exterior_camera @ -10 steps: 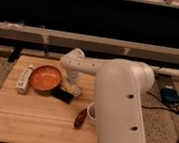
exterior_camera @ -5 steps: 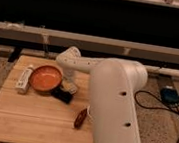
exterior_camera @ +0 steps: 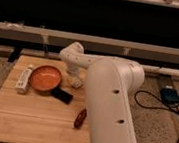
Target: Wipe the white sponge on the table
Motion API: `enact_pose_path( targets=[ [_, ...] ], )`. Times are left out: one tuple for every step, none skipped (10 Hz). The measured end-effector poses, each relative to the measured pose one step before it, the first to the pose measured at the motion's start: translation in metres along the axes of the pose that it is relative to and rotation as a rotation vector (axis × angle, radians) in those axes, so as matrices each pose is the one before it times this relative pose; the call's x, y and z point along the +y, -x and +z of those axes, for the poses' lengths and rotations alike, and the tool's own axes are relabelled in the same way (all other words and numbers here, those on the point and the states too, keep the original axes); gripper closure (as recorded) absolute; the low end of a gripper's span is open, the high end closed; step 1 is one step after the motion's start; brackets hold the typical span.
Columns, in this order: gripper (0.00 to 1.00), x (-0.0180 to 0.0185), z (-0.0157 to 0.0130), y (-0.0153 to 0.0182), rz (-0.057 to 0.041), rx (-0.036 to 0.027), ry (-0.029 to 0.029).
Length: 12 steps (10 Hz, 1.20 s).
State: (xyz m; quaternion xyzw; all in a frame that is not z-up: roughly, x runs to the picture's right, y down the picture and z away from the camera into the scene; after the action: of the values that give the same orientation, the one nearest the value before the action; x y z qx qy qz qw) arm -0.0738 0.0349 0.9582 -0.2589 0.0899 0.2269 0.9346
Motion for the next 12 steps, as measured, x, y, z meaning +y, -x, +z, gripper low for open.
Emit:
enact_pose_path(
  targets=[
    [0.98, -0.00687, 0.00183, -0.00249, 0.01544, 0.00774, -0.00191],
    [0.9, -0.00682, 0.00222, -0.00314, 0.01496, 0.00828, -0.00275],
    [0.79, -0.00681, 0.00126, -0.00587, 0.01723, 0.00636, -0.00171],
    [0.69, -0.0054, 0.00147, -0.00746, 0.01677, 0.00635, -0.00205],
    [0.57, -0.00396, 0.00009, -0.00806, 0.01476, 0.0044, -0.0011],
    [0.49, -0.0023, -0.00085, -0.00474, 0.0068, 0.00142, 0.00055],
    [0.4, -0.00247, -0.00141, -0.00571, 0.00732, -0.00008, 0.00213],
    [0.29, -0.00119, -0.00154, -0.00504, 0.00773, -0.00476, 0.00597],
    [0.22, 0.0007, -0.0012, -0.00374, 0.00271, -0.00498, 0.00819],
    [0.2, 0.00206, -0.00153, -0.00265, -0.00213, -0.00498, 0.00798],
    [0.2, 0.00299, -0.00225, -0.00143, -0.00643, -0.00538, 0.00811],
    [0.2, 0.00211, -0.00129, -0.00085, -0.00389, -0.00316, 0.00531]
  ],
)
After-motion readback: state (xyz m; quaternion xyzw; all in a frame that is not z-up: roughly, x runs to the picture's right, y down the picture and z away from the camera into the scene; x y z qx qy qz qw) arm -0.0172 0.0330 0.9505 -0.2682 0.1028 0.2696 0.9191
